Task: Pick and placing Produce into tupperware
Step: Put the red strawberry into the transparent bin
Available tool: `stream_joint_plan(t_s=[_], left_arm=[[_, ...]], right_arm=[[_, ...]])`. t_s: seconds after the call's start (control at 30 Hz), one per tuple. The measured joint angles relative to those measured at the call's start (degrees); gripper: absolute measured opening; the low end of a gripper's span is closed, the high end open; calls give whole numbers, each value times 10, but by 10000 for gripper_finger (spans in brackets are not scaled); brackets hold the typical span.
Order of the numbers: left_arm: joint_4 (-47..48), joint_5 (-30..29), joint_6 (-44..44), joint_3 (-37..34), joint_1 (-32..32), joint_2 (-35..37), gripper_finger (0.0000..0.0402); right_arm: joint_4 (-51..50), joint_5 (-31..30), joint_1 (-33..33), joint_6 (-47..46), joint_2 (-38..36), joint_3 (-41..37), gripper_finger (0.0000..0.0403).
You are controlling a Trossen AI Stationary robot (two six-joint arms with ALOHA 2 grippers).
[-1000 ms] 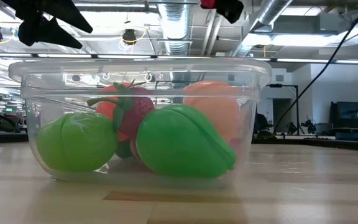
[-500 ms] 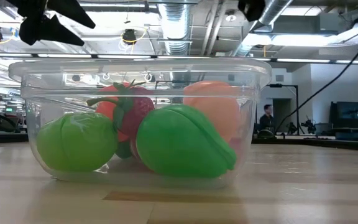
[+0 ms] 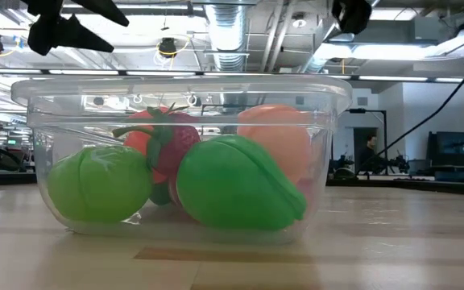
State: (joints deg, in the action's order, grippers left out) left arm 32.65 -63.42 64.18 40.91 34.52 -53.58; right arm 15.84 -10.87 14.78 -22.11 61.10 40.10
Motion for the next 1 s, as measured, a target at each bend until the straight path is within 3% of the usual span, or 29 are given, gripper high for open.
stream_joint_plan(t_s=[0.33, 0.47, 1.0], left_arm=[[-10, -1, 2, 0, 0, 0, 279], [-12, -14, 2, 0, 0, 0, 279], [-27, -24, 2, 0, 0, 0, 279]], right_arm=[[115, -136, 99, -13, 1, -62, 173], [167, -163, 123, -15, 34, -78, 168], [493, -141, 129, -121, 341, -76, 167]])
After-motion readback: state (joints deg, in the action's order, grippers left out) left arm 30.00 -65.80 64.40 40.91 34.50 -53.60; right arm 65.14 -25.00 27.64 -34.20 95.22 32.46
